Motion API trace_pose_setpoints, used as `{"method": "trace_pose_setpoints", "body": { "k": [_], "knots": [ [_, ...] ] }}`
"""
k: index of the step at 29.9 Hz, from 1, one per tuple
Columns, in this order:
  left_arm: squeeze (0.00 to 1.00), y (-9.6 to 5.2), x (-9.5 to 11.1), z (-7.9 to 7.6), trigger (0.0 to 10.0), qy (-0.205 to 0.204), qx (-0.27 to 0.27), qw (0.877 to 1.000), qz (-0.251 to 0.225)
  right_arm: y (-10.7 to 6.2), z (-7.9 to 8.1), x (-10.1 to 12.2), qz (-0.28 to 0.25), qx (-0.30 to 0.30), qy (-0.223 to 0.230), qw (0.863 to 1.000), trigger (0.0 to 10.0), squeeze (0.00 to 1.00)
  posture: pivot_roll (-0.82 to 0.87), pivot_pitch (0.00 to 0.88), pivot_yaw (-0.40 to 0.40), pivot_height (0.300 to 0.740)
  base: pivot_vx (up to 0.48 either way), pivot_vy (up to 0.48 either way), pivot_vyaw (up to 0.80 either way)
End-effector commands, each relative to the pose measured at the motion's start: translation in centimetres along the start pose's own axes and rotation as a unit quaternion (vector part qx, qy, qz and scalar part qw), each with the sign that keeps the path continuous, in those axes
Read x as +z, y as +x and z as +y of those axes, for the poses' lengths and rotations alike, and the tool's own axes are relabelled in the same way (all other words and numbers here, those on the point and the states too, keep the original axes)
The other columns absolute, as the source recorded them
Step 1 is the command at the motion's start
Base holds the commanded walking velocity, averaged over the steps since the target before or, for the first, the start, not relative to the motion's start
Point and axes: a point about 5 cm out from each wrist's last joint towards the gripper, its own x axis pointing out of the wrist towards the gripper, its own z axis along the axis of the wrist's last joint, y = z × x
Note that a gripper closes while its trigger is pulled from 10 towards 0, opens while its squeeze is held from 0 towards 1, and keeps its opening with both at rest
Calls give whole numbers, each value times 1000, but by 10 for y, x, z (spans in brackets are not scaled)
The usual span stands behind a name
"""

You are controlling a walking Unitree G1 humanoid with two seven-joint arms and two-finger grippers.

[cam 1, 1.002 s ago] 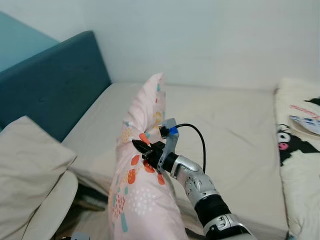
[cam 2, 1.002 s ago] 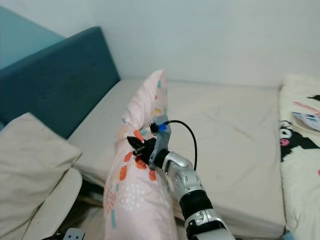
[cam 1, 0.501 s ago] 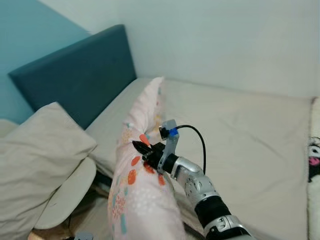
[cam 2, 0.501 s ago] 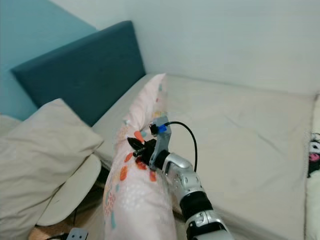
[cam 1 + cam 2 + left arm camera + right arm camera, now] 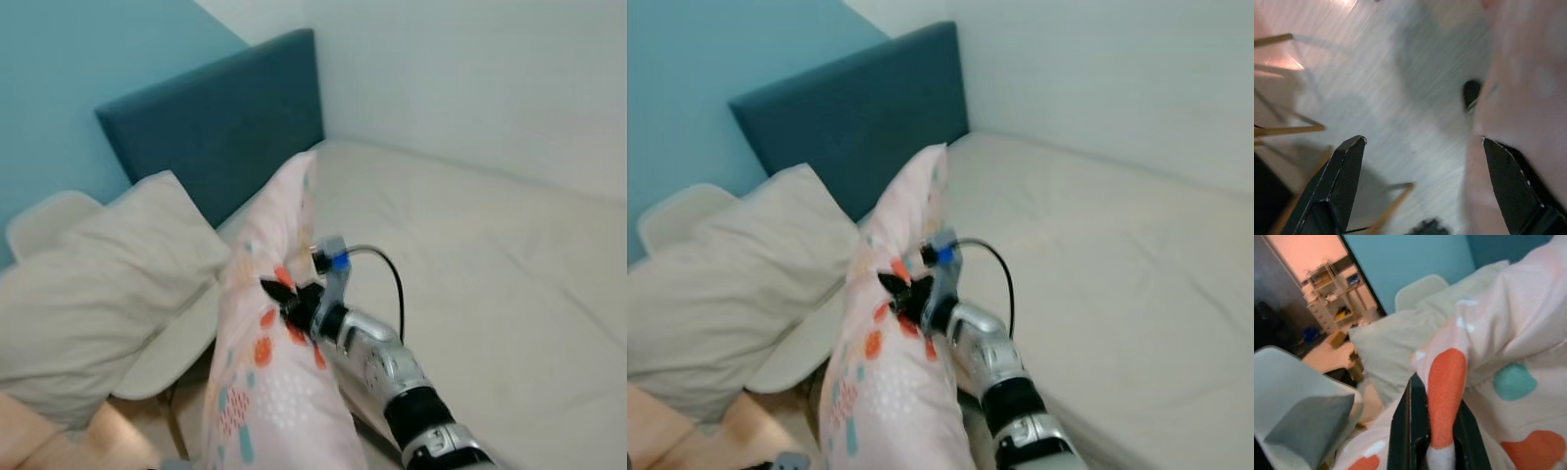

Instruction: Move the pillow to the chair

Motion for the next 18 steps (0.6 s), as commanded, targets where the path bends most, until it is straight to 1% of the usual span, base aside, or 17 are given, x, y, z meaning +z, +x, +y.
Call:
{"method": "trace_pose_setpoints", "body": {
  "k": [1, 4, 10, 11, 18],
  "knots": [
    [0, -1, -9, 7, 10000, -6, 17, 1000, 13, 13, 15, 13, -25, 38, -22, 999, 10000, 0, -135, 32, 44, 740, 0, 0, 800],
    [0, -1, -8, 11, 10000, -19, 27, 999, 13, 14, 17, 13, -18, 46, -25, 998, 10000, 0, -141, 28, 26, 740, 0, 0, 800],
    [0, -1, -8, 15, 10000, -30, 37, 999, 14, 13, 16, 13, -6, 55, -31, 998, 10000, 0, -142, 21, -16, 740, 0, 0, 800],
    [0, -1, -8, 15, 10000, -34, 39, 999, 14, 13, 16, 13, -2, 58, -32, 998, 10000, 0, -138, 21, -37, 740, 0, 0, 800],
    [0, -1, -10, 15, 10000, -44, 41, 998, 14, 16, 15, 16, 4, 66, -39, 997, 10000, 0, -121, 17, -51, 740, 0, 0, 800]
  ]
}}
